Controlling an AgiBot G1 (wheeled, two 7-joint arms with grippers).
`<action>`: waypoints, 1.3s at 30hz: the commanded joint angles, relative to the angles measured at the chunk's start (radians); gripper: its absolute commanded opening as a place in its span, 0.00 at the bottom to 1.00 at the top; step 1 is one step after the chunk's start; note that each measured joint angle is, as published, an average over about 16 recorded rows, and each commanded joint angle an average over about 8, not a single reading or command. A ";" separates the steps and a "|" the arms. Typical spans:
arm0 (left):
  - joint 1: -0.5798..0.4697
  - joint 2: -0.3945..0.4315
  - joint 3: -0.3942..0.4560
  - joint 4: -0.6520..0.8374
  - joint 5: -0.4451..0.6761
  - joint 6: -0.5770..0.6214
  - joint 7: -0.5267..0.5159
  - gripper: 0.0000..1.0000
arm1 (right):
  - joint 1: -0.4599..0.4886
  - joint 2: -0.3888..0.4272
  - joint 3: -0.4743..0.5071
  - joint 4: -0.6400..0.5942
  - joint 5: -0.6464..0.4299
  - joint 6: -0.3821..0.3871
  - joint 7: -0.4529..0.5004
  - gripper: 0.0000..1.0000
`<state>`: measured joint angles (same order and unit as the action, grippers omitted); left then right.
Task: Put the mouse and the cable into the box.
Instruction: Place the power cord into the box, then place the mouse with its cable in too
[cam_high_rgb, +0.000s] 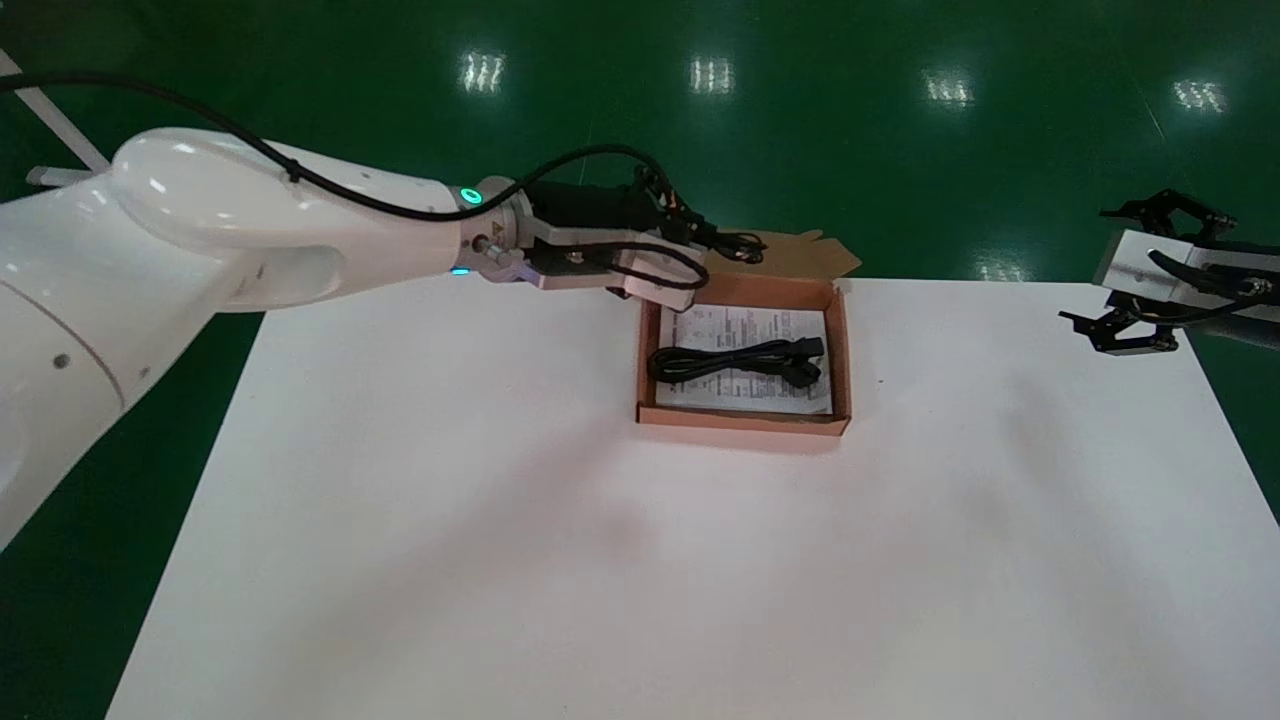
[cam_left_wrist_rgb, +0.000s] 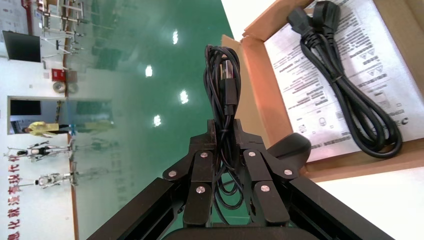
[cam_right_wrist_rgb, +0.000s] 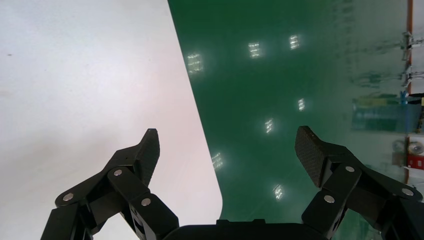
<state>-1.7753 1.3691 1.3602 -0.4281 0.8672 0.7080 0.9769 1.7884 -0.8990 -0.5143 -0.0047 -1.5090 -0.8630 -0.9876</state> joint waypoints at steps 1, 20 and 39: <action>0.005 0.000 0.005 -0.004 -0.008 0.000 -0.003 0.00 | 0.000 0.001 -0.001 0.000 -0.001 -0.002 0.001 1.00; 0.102 0.003 0.033 -0.035 -0.119 -0.014 -0.093 0.00 | -0.008 0.042 -0.006 0.002 -0.009 -0.017 -0.013 1.00; 0.141 0.006 0.093 -0.054 -0.145 -0.144 -0.073 0.53 | -0.003 0.078 -0.021 0.000 -0.030 -0.056 -0.022 1.00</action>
<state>-1.6337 1.3753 1.4513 -0.4819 0.7218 0.5695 0.9003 1.7878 -0.8190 -0.5340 -0.0031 -1.5379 -0.9220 -1.0098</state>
